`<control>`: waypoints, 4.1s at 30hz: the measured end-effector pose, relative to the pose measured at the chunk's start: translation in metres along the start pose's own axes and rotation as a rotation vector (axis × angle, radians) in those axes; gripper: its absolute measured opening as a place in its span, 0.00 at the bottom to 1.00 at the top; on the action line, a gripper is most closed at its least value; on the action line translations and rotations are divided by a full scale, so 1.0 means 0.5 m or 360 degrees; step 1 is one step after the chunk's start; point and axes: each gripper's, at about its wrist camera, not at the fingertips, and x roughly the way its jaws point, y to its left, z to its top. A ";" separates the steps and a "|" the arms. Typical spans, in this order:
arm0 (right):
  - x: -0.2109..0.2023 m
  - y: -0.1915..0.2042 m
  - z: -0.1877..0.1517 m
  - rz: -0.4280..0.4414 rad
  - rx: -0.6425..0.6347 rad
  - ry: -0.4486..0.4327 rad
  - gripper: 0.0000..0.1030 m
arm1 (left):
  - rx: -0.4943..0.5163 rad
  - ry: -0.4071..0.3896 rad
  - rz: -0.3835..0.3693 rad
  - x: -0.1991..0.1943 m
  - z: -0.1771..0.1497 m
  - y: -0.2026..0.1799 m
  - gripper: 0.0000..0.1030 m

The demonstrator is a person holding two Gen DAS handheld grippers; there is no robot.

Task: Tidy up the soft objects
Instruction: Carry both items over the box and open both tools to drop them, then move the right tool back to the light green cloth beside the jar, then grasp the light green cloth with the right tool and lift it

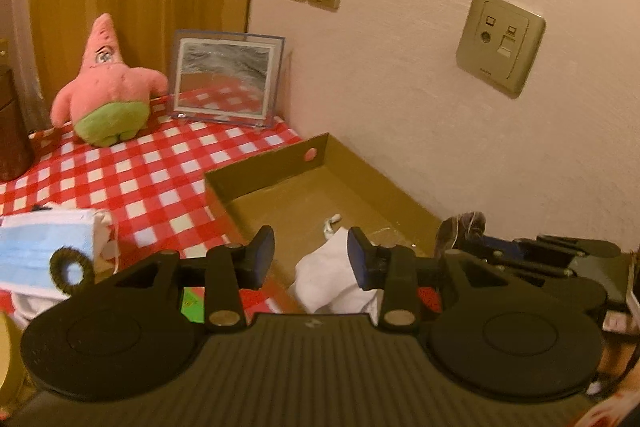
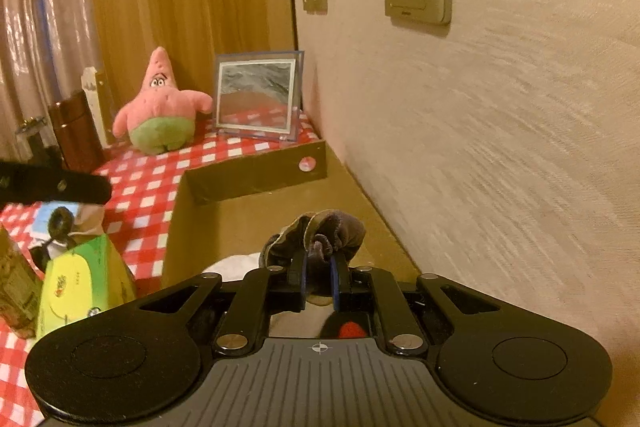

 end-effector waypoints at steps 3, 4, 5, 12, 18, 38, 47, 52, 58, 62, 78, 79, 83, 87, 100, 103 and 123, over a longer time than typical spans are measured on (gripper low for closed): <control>0.000 -0.008 0.000 0.0001 0.0052 -0.0013 0.55 | -0.0008 -0.0017 0.0034 -0.020 -0.013 0.006 0.43; -0.003 -0.011 -0.001 0.0008 0.0069 -0.0025 0.57 | -0.0013 -0.0021 0.0047 -0.027 -0.017 0.009 0.44; -0.006 -0.012 -0.002 0.0008 0.0074 -0.0026 0.57 | -0.0021 -0.0026 0.0055 -0.034 -0.019 0.012 0.46; -0.035 0.010 -0.008 0.0004 0.0038 -0.0015 0.57 | -0.0093 -0.0055 0.0133 -0.104 -0.058 0.037 0.51; -0.082 0.045 -0.021 0.0042 0.0019 -0.0030 0.57 | -0.0203 -0.0052 0.0216 -0.179 -0.109 0.077 0.52; -0.212 0.217 -0.052 0.0260 -0.0102 -0.0044 0.57 | -0.0349 0.0001 0.0512 -0.379 -0.280 0.196 0.53; -0.209 0.291 -0.066 0.0353 -0.0192 -0.0002 0.57 | -0.0382 -0.0031 0.0534 -0.410 -0.292 0.222 0.53; -0.191 0.355 -0.079 0.0432 -0.0278 0.0030 0.57 | -0.0374 -0.0042 0.0545 -0.418 -0.288 0.242 0.53; -0.153 0.434 -0.104 0.0499 -0.0453 0.0047 0.57 | -0.0367 -0.0015 0.0568 -0.419 -0.289 0.281 0.53; -0.115 0.476 -0.130 0.0521 -0.0563 0.0087 0.57 | -0.0378 -0.0006 0.0587 -0.417 -0.290 0.313 0.54; 0.059 0.611 -0.234 0.0455 -0.0846 0.0276 0.57 | -0.0314 0.0078 0.0516 -0.368 -0.283 0.408 0.55; 0.067 0.617 -0.239 0.0435 -0.0847 0.0279 0.57 | -0.0294 0.0091 0.0499 -0.363 -0.283 0.413 0.55; 0.099 0.635 -0.252 0.0370 -0.0820 0.0291 0.57 | -0.0220 0.0141 0.0441 -0.344 -0.282 0.439 0.55; 0.125 0.645 -0.262 0.0308 -0.0780 0.0305 0.57 | -0.0154 0.0198 0.0400 -0.325 -0.284 0.464 0.55; 0.189 0.640 -0.268 0.0181 -0.0504 0.0307 0.56 | -0.0172 0.0259 0.0352 -0.298 -0.312 0.498 0.56; 0.189 0.640 -0.263 0.0211 -0.0479 0.0311 0.41 | -0.0172 0.0262 0.0347 -0.298 -0.315 0.498 0.56; 0.014 0.582 -0.169 0.0324 -0.0593 0.0104 0.05 | -0.0119 0.0156 0.0323 -0.353 -0.253 0.439 0.56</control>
